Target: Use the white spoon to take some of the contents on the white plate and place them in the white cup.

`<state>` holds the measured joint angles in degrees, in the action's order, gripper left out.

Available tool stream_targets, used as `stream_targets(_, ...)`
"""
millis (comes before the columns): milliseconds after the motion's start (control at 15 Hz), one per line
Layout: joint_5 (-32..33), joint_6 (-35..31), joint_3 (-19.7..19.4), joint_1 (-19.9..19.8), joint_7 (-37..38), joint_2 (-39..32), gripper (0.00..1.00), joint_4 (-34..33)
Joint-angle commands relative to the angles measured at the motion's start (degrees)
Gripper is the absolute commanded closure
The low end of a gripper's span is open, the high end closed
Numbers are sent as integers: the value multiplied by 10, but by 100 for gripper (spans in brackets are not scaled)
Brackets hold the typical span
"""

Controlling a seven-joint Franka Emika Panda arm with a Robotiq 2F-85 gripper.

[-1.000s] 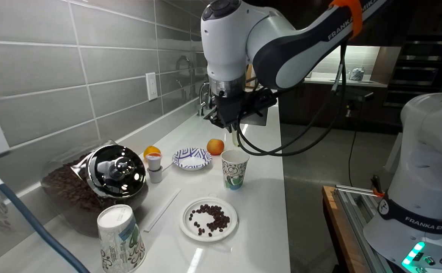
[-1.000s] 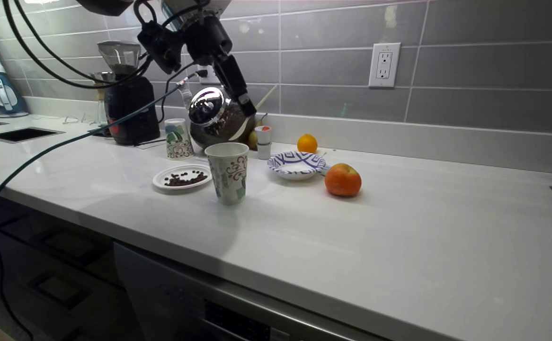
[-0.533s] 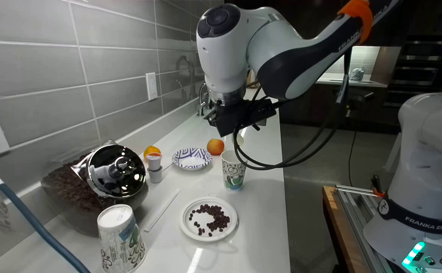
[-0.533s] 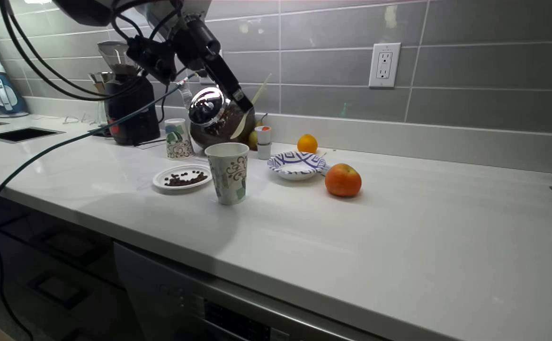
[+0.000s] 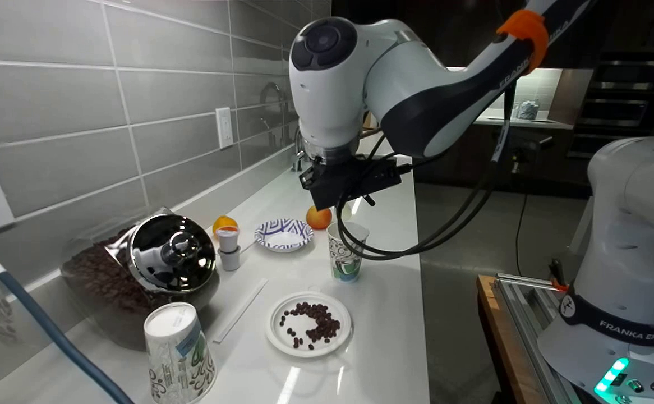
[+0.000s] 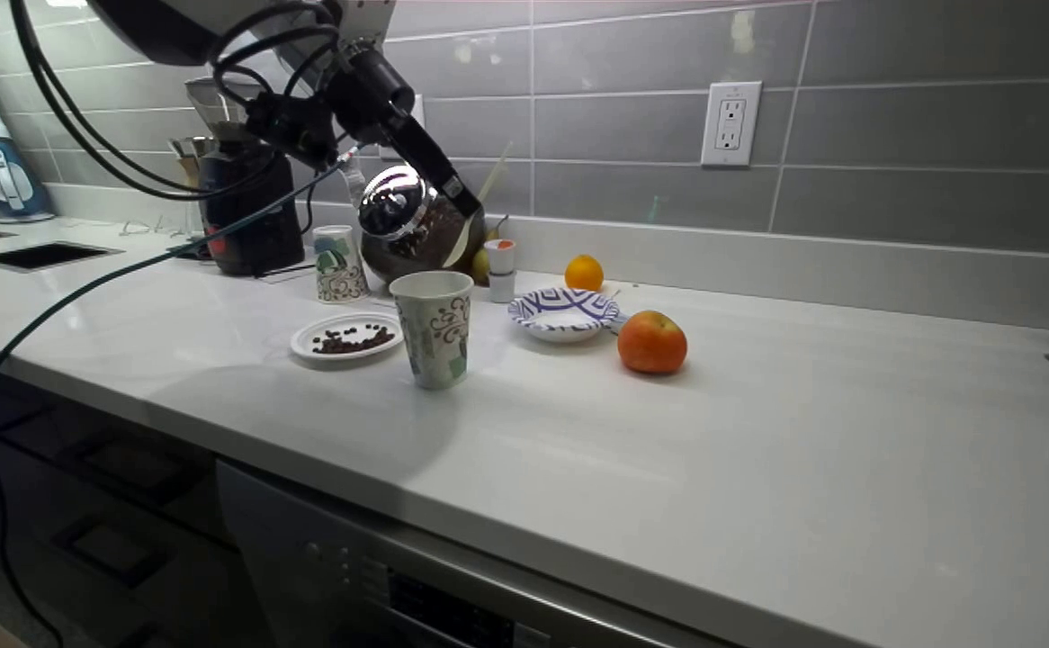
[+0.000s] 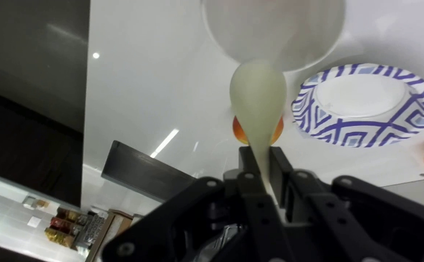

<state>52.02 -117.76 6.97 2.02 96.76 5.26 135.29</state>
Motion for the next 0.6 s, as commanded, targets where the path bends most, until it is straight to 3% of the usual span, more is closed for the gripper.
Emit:
stream_targets(0, -68, -106, -38, -8, -55, 32, 96, 14)
stream_targets(267, -190, -209, -86, -29, -172, 50, 96, 18)
stream_targets(533, -366, -285, -120, -29, -320, 19, 96, -7)
